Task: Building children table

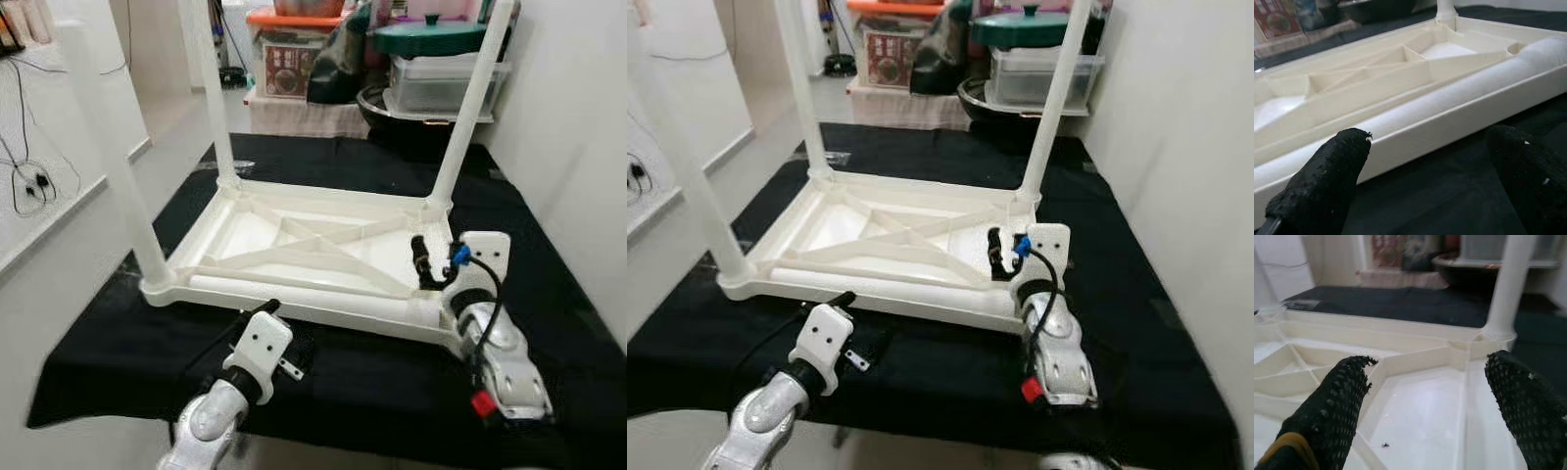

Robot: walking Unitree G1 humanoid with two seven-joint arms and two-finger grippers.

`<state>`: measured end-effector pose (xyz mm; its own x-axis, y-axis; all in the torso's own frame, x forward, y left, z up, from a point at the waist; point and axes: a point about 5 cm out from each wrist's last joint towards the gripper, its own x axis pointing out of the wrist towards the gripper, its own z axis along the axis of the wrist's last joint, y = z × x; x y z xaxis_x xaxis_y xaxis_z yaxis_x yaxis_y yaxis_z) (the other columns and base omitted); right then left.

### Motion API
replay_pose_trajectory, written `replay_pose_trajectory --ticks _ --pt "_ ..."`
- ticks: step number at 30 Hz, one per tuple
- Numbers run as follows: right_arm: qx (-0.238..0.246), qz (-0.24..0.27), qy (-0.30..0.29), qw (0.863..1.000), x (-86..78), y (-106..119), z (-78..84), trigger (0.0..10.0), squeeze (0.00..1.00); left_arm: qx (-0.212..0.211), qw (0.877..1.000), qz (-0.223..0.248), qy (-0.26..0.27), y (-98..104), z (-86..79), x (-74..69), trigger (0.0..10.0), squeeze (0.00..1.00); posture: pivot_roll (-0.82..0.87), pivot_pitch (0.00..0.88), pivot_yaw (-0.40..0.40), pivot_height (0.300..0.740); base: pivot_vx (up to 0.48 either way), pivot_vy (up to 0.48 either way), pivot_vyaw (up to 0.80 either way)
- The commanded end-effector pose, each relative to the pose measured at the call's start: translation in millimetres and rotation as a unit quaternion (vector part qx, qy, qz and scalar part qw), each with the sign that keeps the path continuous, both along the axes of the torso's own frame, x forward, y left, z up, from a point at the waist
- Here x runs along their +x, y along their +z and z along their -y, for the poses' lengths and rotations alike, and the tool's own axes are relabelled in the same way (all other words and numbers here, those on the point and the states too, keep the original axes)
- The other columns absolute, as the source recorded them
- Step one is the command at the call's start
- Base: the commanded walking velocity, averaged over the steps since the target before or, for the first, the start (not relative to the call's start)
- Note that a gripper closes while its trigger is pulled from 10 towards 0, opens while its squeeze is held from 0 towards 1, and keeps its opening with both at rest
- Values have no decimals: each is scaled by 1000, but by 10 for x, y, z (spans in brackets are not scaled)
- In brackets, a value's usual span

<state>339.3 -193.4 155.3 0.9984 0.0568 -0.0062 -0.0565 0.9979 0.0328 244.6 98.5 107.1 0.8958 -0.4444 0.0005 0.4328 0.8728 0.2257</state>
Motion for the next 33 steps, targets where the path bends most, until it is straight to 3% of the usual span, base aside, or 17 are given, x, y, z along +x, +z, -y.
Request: replay_pose_trajectory --ticks 1,4,7,10,13,17,21,28,29,30,33 --pt "30 -31 13 999 18 -64 93 10000 0 8 1000 -10 1 -44 -20 -18 10000 0 74 0 -86 740 0 0 0" --pt "17 -43 26 999 66 -18 211 10000 0 7 1000 -11 1 -44 -20 -25 10000 0 74 0 -87 740 0 0 0" --pt "39 -66 43 996 92 23 337 10000 0 6 1000 -12 0 -48 -12 -38 10000 0 75 0 -90 740 0 0 0" --pt "51 -135 109 984 62 -5 447 10000 0 4 1000 -21 -7 -68 6 -64 10000 0 72 0 -87 740 0 0 0" --pt "56 -157 139 976 29 -4 492 10000 0 1 999 -30 -17 -84 16 -87 10000 0 72 0 -89 740 0 0 0" --pt "108 -214 181 954 -15 46 665 10000 0 -17 997 -62 -51 -123 42 -171 10000 0 75 0 -93 740 0 0 0" --pt "138 -261 185 937 -26 55 819 10000 0 -16 995 -74 -72 -154 75 -236 10000 0 69 0 -98 740 0 0 0" --pt "157 -292 203 921 -72 57 862 10000 0 -16 995 -75 -68 -158 73 -233 10000 0 67 0 -102 740 0 0 0" --pt "171 -304 219 911 -114 70 878 10000 0 -15 995 -75 -67 -155 70 -231 10000 0 59 0 -103 740 0 0 0" --pt "171 -304 219 911 -114 70 878 10000 0 -15 995 -75 -67 -155 70 -231 10000 0 59 0 -103 740 0 0 0" --pt "188 -348 266 879 -283 45 933 10000 0 -13 995 -78 -66 -153 71 -231 10000 0 57 0 -103 740 0 0 0"
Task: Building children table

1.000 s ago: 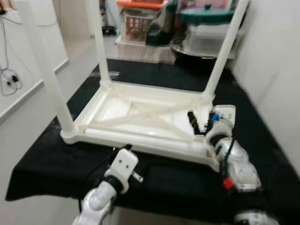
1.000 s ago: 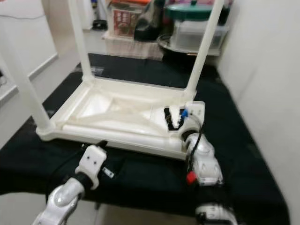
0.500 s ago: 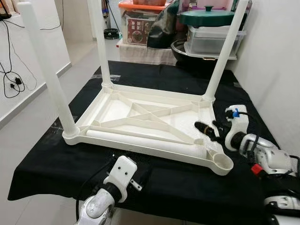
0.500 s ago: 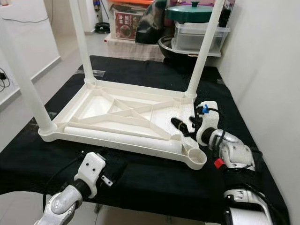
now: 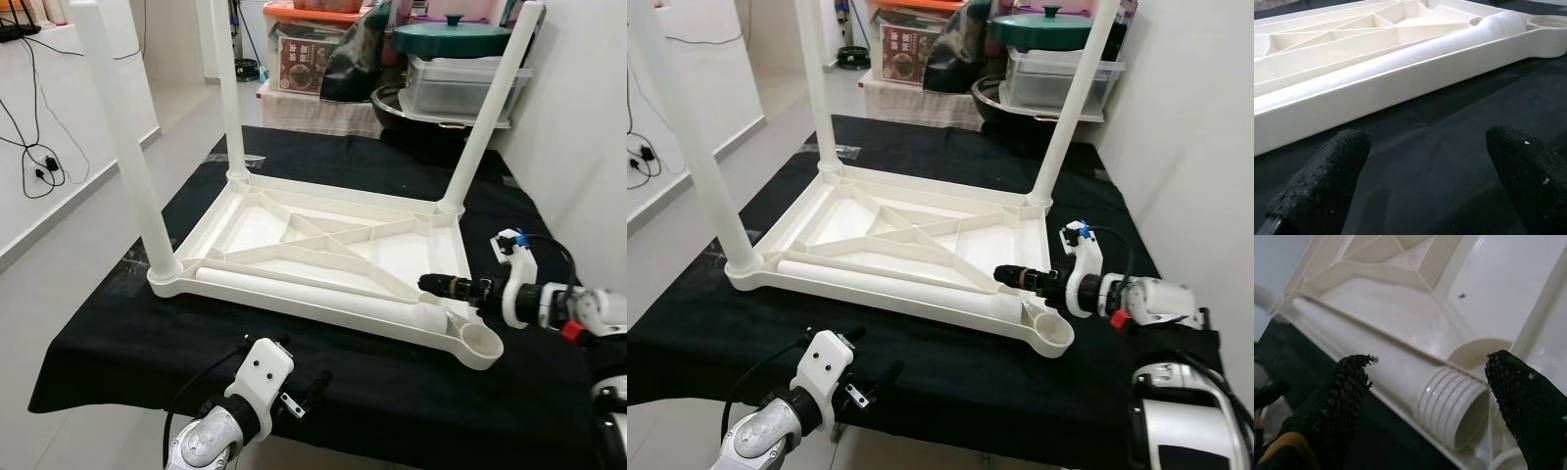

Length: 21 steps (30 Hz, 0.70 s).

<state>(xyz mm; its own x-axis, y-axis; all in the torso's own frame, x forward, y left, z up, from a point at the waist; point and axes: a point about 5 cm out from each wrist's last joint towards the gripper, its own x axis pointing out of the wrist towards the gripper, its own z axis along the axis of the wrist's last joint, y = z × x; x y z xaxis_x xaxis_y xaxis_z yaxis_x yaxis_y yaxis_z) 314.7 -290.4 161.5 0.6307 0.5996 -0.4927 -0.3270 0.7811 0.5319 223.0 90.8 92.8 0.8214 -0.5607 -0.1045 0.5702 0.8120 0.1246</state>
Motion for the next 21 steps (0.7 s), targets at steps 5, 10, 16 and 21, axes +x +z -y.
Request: replay_pose_trajectory --ticks 5,10,16,21 --pt "42 -28 43 998 -113 -4 13 10000 0 6 1000 -8 -1 -11 -7 -13 10000 0 54 0 -97 740 0 0 0" --pt "32 -36 33 998 -133 -38 82 10000 0 7 1000 -7 -2 -8 -8 -10 10000 0 49 0 -93 740 0 0 0" --pt "30 -41 20 998 -129 -64 100 10000 0 12 1000 -7 -4 -3 -9 -2 10000 0 52 0 -93 740 0 0 0" --pt "19 -49 13 999 -126 -96 113 10000 0 13 1000 -6 -3 3 -11 3 10000 0 50 0 -92 740 0 0 0"
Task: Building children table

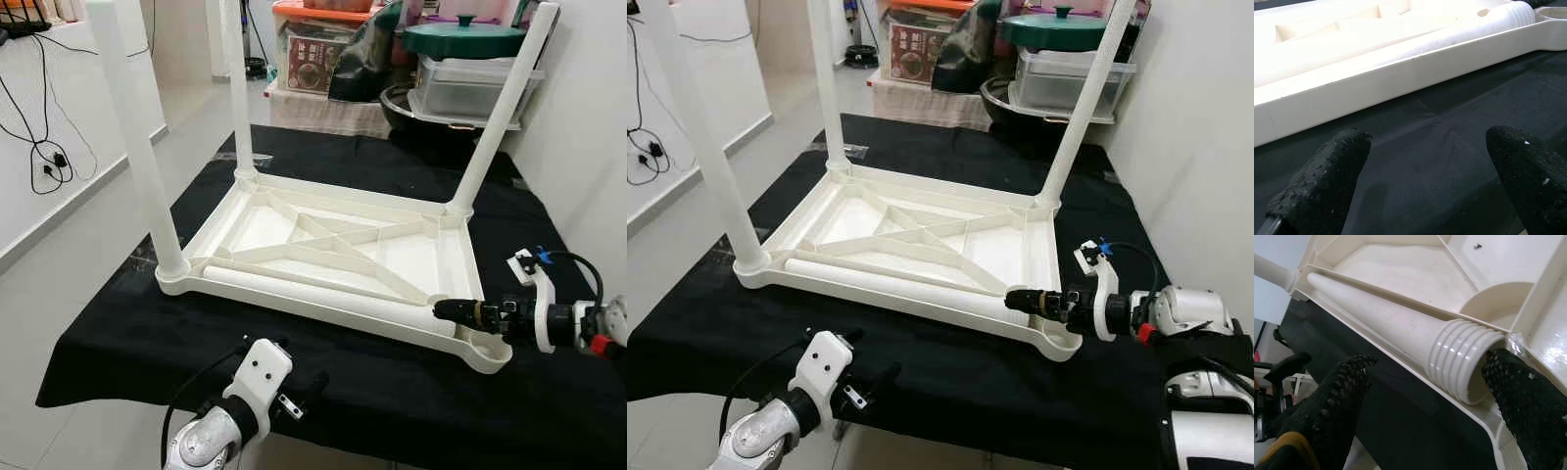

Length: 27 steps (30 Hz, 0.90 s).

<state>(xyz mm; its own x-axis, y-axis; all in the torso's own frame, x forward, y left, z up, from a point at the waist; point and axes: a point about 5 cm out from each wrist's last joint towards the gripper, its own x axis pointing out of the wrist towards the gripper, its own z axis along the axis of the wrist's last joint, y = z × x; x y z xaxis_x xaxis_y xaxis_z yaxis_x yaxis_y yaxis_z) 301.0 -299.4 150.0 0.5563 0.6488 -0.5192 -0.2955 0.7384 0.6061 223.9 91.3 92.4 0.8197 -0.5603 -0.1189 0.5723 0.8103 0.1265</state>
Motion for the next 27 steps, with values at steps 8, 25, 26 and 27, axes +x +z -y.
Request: replay_pose_trajectory --ticks 8,25,26,27 --pt "1 -18 17 1000 -29 -91 -63 10000 0 6 1000 0 -4 10 -3 -2 10000 0 51 0 -98 740 0 0 0" --pt "99 49 27 994 117 -63 -394 10000 0 10 1000 5 -4 6 3 -9 10000 0 59 0 -104 740 0 0 0" --pt "121 63 36 990 105 9 -389 10000 0 11 1000 4 -3 2 2 -10 10000 0 58 0 -103 740 0 0 0" --pt "136 73 42 987 97 56 -385 10000 0 11 1000 4 -3 0 1 -10 10000 0 58 0 -103 740 0 0 0"
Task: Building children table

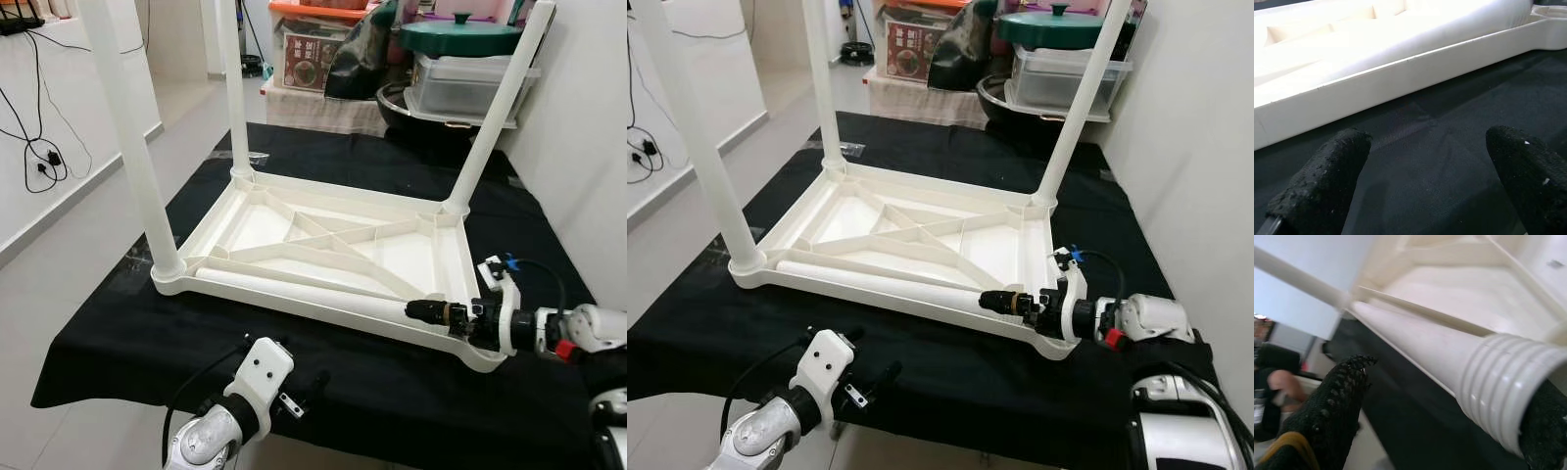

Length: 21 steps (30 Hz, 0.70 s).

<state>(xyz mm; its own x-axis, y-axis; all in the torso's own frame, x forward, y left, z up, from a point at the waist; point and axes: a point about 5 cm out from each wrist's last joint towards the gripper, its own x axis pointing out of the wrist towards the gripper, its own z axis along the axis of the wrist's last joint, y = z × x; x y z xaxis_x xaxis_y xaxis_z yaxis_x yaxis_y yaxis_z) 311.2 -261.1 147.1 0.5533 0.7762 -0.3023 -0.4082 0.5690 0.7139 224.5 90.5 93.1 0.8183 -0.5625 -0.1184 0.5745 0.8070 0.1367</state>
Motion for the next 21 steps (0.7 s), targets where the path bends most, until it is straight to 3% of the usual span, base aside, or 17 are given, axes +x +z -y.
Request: replay_pose_trajectory --ticks 1,7,11,12,21 --pt "43 32 16 998 -14 146 2 10000 0 8 1000 0 -2 -12 -4 -15 10000 0 56 0 -104 740 0 0 0" --pt "63 44 42 996 -58 217 -14 10000 0 9 1000 -2 -5 -24 9 -6 10000 0 55 0 -106 740 0 0 0" --pt "40 38 63 997 -87 136 -72 10000 0 12 1000 -1 -6 -39 21 -2 10000 0 57 0 -106 740 0 0 0" --pt "31 41 60 997 -77 114 -84 0 0 12 1000 -1 -6 -40 25 -2 10000 0 58 0 -107 740 0 0 0" --pt "9 51 47 998 -36 87 -100 0 0 12 1000 1 -4 -37 21 -6 10000 0 61 0 -115 740 0 0 0"
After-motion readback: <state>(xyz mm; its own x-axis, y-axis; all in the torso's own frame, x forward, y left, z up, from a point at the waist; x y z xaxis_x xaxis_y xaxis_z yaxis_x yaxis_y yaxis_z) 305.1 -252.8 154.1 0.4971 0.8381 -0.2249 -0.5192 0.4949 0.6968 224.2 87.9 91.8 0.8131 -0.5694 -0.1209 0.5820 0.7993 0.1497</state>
